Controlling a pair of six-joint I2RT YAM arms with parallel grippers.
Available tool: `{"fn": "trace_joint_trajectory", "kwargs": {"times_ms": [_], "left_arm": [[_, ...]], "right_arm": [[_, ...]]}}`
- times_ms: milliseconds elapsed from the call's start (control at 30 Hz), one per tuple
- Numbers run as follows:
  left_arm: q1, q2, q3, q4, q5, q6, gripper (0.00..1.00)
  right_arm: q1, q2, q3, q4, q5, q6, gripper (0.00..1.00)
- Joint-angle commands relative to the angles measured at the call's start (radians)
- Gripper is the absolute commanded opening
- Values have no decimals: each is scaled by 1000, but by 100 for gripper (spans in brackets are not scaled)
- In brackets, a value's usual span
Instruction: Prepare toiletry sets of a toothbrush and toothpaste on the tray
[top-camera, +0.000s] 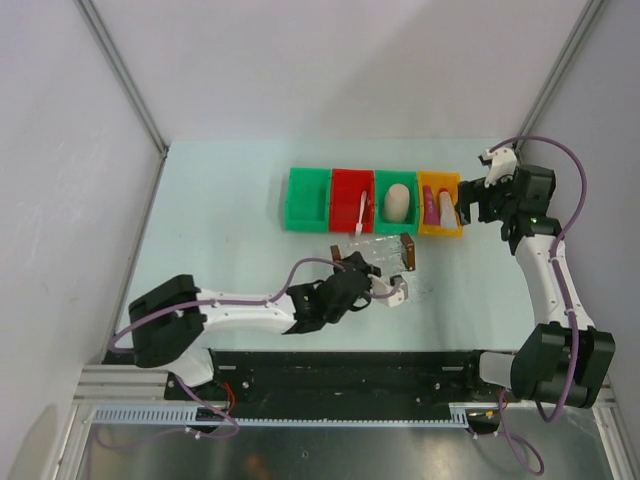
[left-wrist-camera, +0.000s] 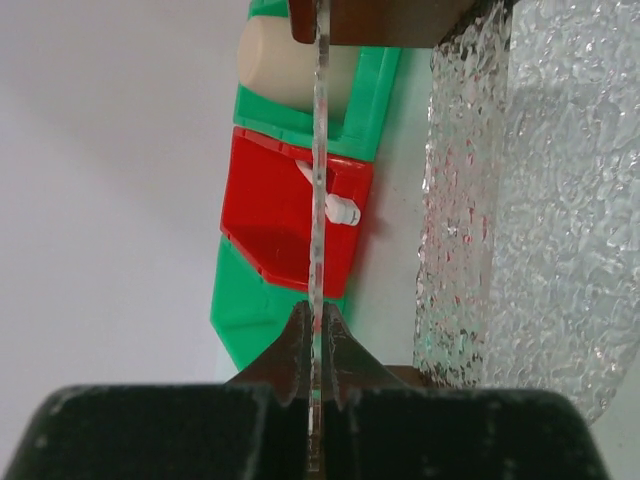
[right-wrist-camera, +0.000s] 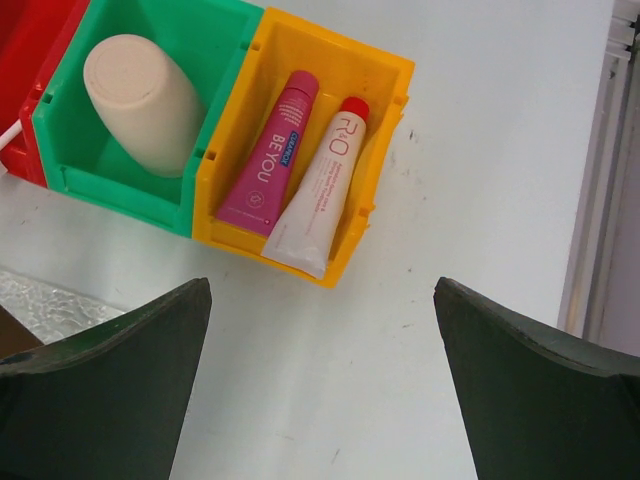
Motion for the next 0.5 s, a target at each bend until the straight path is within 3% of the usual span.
{"fn": "trace_joint_trajectory", "kwargs": {"times_ms": [0,267,467], "left_arm": [[-59,85,41,249,-119,104,0],[-103,199,3,519,-181,242,0],[-115,245,6,578,-201,276,0]], "right_arm": [[-11,1,35,23,10,6,100],[-20,3,38,17,10,0,100],[-24,11,38,10,7,-2,100]]}}
